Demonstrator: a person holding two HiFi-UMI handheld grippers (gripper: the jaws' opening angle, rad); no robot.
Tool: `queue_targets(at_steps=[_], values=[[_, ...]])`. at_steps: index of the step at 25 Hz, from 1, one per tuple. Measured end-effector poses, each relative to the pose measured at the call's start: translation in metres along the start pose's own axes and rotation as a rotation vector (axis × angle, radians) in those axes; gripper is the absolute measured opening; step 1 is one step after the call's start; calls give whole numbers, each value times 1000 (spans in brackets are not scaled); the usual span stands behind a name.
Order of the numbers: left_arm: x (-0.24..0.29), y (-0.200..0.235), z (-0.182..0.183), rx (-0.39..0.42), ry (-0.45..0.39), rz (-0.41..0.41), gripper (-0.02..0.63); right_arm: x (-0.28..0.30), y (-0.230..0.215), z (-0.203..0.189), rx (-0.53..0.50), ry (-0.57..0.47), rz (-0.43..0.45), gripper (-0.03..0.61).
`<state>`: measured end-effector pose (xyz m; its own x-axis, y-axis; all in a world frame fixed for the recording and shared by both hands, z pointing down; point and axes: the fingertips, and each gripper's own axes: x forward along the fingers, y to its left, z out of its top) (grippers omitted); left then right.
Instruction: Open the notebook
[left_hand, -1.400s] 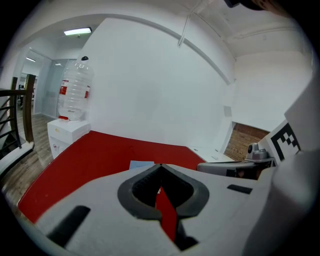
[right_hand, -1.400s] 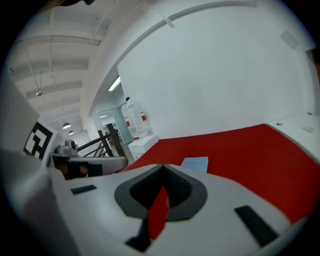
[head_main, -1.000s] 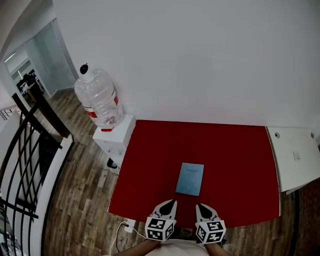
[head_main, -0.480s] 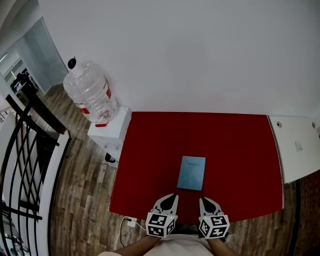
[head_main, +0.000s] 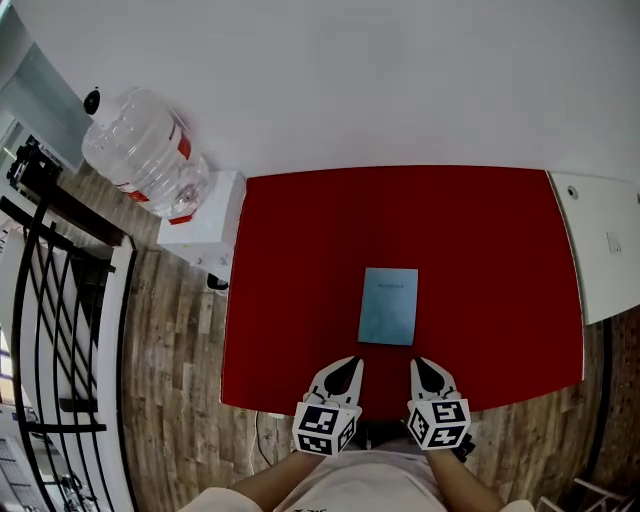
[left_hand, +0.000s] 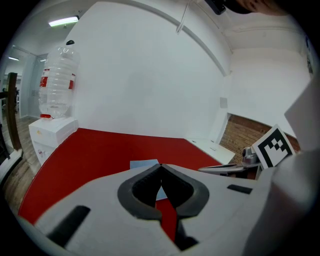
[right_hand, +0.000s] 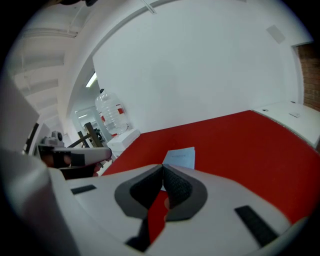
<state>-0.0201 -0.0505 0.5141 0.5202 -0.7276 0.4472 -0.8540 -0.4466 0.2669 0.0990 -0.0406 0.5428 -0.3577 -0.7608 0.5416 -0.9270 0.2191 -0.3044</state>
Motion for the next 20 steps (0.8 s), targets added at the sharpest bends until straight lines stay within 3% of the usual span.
queue_targets(at_steps=[5,12,15,20], values=[[17,13,-8,7,15,-6,5,29,-23,-15,33,29,-73,8],[34,20,-26,-12,39,-16,5,67,-49,-45,79,95,-111,11],[39,20,-35,-12,63,-26,5,84,-57,-62,129,140,-103,63],[44,24,-46,-19,89,-25,5,108,-69,-85,178,196,-116,84]])
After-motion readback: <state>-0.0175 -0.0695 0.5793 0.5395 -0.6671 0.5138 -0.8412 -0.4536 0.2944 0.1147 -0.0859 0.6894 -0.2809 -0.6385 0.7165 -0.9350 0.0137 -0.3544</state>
